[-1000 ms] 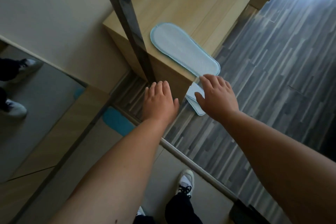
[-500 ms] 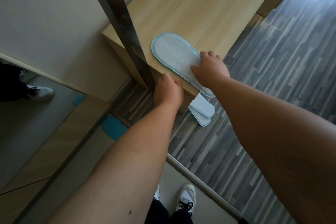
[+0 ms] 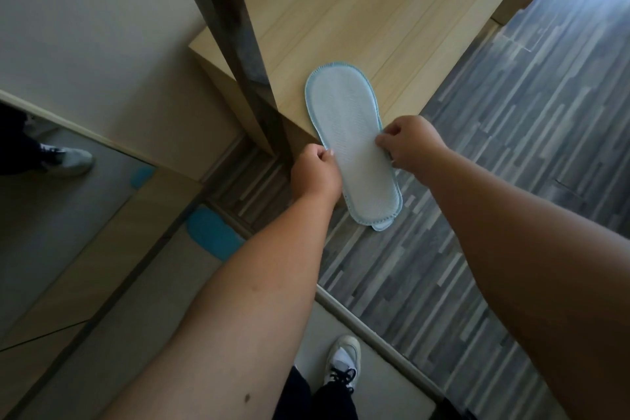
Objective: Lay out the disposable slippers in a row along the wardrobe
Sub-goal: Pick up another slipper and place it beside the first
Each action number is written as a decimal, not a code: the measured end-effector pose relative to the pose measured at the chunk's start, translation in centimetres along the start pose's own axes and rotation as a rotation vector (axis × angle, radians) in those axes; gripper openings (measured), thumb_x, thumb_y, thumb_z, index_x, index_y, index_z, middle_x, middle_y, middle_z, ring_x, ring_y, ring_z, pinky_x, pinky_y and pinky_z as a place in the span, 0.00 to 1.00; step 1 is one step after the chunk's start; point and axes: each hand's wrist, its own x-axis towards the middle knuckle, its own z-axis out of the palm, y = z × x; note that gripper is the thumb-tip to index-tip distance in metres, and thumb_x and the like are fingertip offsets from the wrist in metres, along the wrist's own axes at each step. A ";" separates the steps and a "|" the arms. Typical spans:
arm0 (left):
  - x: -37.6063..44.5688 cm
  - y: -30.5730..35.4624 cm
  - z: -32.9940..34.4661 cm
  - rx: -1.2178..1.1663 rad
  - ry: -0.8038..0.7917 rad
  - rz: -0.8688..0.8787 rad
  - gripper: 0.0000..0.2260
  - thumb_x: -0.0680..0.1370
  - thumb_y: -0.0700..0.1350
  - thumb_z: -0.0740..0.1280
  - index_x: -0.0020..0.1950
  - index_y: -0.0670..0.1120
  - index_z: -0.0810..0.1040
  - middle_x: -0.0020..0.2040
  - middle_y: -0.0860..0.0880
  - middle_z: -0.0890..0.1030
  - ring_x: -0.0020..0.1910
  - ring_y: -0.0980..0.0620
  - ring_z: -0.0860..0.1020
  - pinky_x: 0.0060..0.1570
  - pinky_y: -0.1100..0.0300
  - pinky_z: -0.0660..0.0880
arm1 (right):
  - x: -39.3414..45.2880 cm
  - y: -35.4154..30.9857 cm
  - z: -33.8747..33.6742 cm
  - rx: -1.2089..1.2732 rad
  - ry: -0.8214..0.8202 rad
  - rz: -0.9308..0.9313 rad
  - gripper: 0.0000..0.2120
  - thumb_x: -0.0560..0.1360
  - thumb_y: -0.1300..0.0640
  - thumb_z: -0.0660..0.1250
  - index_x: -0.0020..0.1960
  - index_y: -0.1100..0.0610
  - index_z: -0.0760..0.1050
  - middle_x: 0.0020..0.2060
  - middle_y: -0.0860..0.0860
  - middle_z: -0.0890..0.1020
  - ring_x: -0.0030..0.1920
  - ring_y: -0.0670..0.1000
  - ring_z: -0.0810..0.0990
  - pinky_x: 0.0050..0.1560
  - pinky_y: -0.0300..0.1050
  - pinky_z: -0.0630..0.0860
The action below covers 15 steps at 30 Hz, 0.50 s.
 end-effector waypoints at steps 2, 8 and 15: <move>-0.7 -1.0 -0.1 -0.035 -0.033 -0.009 0.08 0.80 0.48 0.62 0.49 0.45 0.77 0.44 0.49 0.80 0.47 0.45 0.79 0.54 0.48 0.77 | -1.2 1.0 0.2 0.095 -0.009 0.031 0.06 0.76 0.56 0.68 0.48 0.58 0.79 0.43 0.55 0.83 0.43 0.55 0.82 0.48 0.54 0.82; -2.7 -4.5 -2.1 -0.113 -0.093 -0.017 0.06 0.80 0.46 0.62 0.51 0.45 0.77 0.47 0.48 0.80 0.47 0.48 0.77 0.46 0.57 0.74 | -5.9 3.2 3.0 0.284 -0.061 0.040 0.05 0.77 0.58 0.69 0.48 0.60 0.78 0.39 0.54 0.81 0.35 0.49 0.78 0.38 0.43 0.79; -5.6 -11.2 -6.5 -0.150 -0.079 -0.113 0.05 0.80 0.47 0.63 0.47 0.47 0.77 0.38 0.53 0.77 0.37 0.57 0.73 0.36 0.62 0.70 | -9.9 4.0 9.9 0.334 -0.126 0.037 0.07 0.76 0.53 0.69 0.52 0.54 0.80 0.39 0.52 0.81 0.36 0.49 0.76 0.44 0.50 0.79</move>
